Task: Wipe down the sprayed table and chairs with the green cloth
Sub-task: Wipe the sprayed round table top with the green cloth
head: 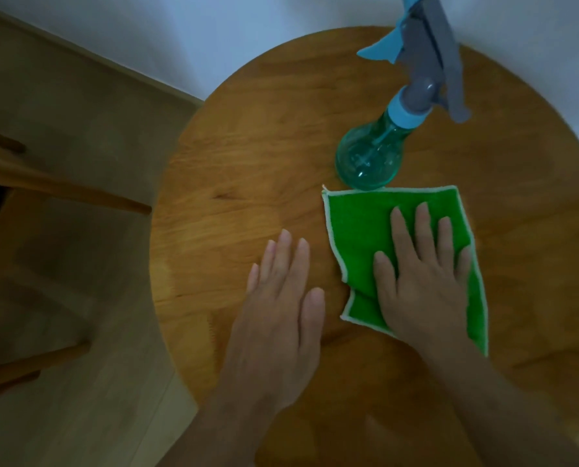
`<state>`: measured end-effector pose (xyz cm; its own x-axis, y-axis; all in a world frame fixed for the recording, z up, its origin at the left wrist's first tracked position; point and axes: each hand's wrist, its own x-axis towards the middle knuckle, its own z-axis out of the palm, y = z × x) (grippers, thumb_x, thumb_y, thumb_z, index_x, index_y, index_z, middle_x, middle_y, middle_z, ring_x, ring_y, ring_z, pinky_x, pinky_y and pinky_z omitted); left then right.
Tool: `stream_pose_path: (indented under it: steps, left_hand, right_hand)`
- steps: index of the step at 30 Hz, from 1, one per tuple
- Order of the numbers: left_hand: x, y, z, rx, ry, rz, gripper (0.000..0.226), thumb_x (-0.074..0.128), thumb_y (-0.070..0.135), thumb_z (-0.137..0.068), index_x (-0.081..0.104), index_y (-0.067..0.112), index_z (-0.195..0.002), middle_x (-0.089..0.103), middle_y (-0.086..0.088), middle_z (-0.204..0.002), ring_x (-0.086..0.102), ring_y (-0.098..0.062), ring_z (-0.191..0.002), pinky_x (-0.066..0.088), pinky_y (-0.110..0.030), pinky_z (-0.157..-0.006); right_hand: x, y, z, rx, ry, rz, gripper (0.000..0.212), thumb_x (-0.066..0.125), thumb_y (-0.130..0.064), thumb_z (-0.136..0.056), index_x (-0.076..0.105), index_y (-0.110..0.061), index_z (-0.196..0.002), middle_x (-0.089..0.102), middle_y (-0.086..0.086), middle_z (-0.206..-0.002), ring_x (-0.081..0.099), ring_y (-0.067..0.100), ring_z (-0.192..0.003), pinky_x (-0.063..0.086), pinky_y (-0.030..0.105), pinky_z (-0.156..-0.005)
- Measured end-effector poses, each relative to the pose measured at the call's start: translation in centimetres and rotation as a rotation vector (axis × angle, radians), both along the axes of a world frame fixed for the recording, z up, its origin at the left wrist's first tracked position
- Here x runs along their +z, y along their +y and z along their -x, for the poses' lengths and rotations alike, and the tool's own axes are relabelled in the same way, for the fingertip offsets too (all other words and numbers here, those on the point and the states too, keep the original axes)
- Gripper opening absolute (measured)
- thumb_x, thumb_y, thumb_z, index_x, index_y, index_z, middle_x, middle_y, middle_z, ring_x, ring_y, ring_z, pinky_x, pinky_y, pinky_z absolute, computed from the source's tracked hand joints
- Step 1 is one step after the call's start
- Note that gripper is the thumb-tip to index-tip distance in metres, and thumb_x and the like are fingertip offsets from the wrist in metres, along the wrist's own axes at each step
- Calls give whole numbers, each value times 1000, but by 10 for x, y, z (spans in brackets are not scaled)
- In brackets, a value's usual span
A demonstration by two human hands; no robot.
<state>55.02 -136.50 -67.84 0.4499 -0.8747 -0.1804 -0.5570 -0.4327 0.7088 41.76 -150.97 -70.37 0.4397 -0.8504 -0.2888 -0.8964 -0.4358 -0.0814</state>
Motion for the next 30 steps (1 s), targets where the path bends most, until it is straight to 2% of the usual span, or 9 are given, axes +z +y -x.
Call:
stream_pose_path:
  steps: [2, 8, 12, 14, 16, 20, 24, 27, 30]
  left_hand:
    - [3, 3, -5, 66, 9, -11, 53, 7, 53, -98, 2, 34, -147, -13, 27, -150, -16, 11, -139, -14, -7, -108]
    - [9, 22, 5, 32, 51, -81, 51, 4, 58, -92, -6, 44, -140, -20, 33, -147, -22, 12, -137, -12, -7, -109]
    - [7, 40, 23, -65, 75, -160, 55, 3, 57, -91, -4, 40, -143, -18, 25, -151, -22, 7, -140, -14, -13, -111]
    - [8, 44, 33, -149, 33, -229, 55, 8, 52, -94, 6, 35, -147, -10, 16, -156, -12, 1, -144, -4, -24, -118]
    - [9, 43, 44, -272, -55, -282, 55, 23, 41, -97, 34, 21, -146, 18, -1, -156, 18, -17, -144, 24, -46, -112]
    - [8, 30, 73, -431, -197, -282, 53, 16, 38, -103, 56, 20, -133, 39, -1, -145, 40, -16, -131, 42, -41, -96]
    - [15, 8, 100, -557, -188, -214, 51, 20, 42, -102, 53, 24, -135, 41, 5, -146, 43, -10, -132, 44, -28, -98]
    - [21, -8, 113, -508, -137, -162, 50, 26, 41, -100, 48, 19, -140, 40, 0, -149, 38, -13, -136, 42, -31, -102]
    - [24, -18, 112, -370, 7, -128, 56, 17, 39, -99, 29, 20, -150, 20, 4, -158, 14, -6, -145, 19, -30, -116]
  right_hand:
    - [2, 27, -8, 20, 16, -8, 68, 2, -63, -92, -7, -32, -152, -4, 6, -162, -5, 32, -148, 0, 58, -116]
    - [-1, 148, -6, 428, -97, -87, 81, 36, -63, -87, 16, -21, -154, 24, 9, -157, 30, 40, -140, 23, 61, -104]
    - [-4, 156, 20, 555, -147, -63, 54, 22, -53, -100, 31, -26, -145, 34, -4, -149, 14, 25, -147, 26, 48, -106]
    - [-3, 144, 43, 617, -94, -71, 53, 19, -56, -99, 34, -31, -143, 39, -6, -150, 10, 22, -147, 21, 46, -109]
    - [-1, 133, 70, 631, -52, -76, 56, 21, -60, -95, 35, -36, -143, 38, -6, -152, 13, 22, -146, 18, 48, -109]
    - [7, 95, 124, 411, -19, -89, 64, 16, -63, -92, 24, -38, -150, 21, -3, -159, 7, 21, -149, 15, 51, -111]
    - [22, 66, 140, -92, 47, -108, 66, 16, -59, -94, 32, -26, -149, 32, 8, -154, 32, 37, -139, 25, 60, -108]
    - [18, 70, 127, -238, 70, -152, 65, 10, -55, -88, 8, -30, -148, 3, 4, -158, 10, 34, -147, 11, 60, -115]
    - [20, 74, 115, -255, -16, -209, 57, -4, -56, -91, -11, -35, -144, -21, -5, -153, -16, 23, -146, -4, 51, -118]
